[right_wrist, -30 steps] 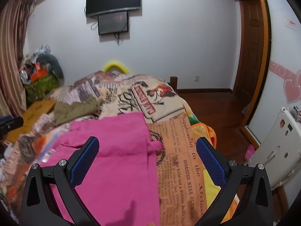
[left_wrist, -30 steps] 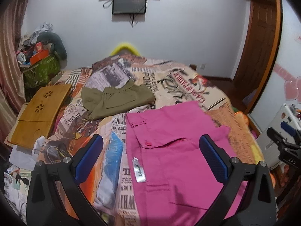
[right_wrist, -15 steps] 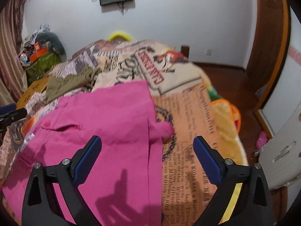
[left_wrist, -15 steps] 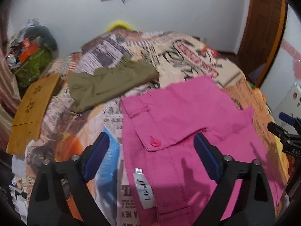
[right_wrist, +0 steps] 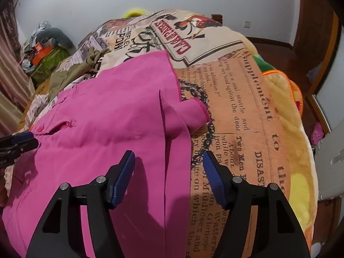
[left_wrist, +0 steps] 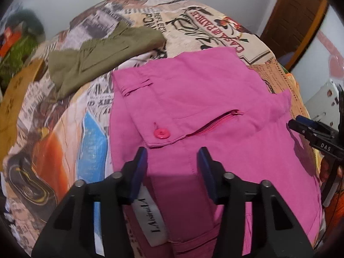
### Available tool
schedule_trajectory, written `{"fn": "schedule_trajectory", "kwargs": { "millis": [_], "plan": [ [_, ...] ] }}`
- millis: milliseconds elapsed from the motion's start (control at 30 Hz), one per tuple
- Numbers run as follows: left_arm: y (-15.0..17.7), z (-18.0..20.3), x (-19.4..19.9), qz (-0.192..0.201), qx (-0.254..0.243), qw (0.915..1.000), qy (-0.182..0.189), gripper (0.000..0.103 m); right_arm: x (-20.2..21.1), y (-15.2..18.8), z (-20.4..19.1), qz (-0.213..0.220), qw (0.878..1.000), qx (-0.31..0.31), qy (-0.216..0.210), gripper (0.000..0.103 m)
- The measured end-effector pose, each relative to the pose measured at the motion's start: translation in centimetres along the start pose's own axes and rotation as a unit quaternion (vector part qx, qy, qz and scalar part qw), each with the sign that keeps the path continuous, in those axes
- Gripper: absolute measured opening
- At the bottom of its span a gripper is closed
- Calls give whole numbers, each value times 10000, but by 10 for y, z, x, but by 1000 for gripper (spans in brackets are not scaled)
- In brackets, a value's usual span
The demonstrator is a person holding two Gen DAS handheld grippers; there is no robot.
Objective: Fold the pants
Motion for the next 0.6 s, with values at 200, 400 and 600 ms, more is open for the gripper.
{"fn": "schedule_trajectory", "kwargs": {
  "millis": [200, 400, 600],
  "plan": [
    [4, -11, 2, -146, 282, 9991, 282, 36, -7, -4, -6, -92, 9995, 272, -144, 44],
    [4, -16, 2, -274, 412, 9971, 572, 36, -14, -8, -8, -171, 9988, 314, -328, 43],
    [1, -8, -6, -251, -35, 9989, 400, 34, -20, -10, -14, -234, 9977, 368, -522, 43]
  ]
}}
Point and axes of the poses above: each gripper's, at about its wrist camera, not at the fingertips, and x roughly against the way its jaws point, z to its right, y to its underside, the point moved 3 cm from there along -x, roughly the way its jaws point, and after that the axes turned 11 degrees about y, right-handed, at the moved point
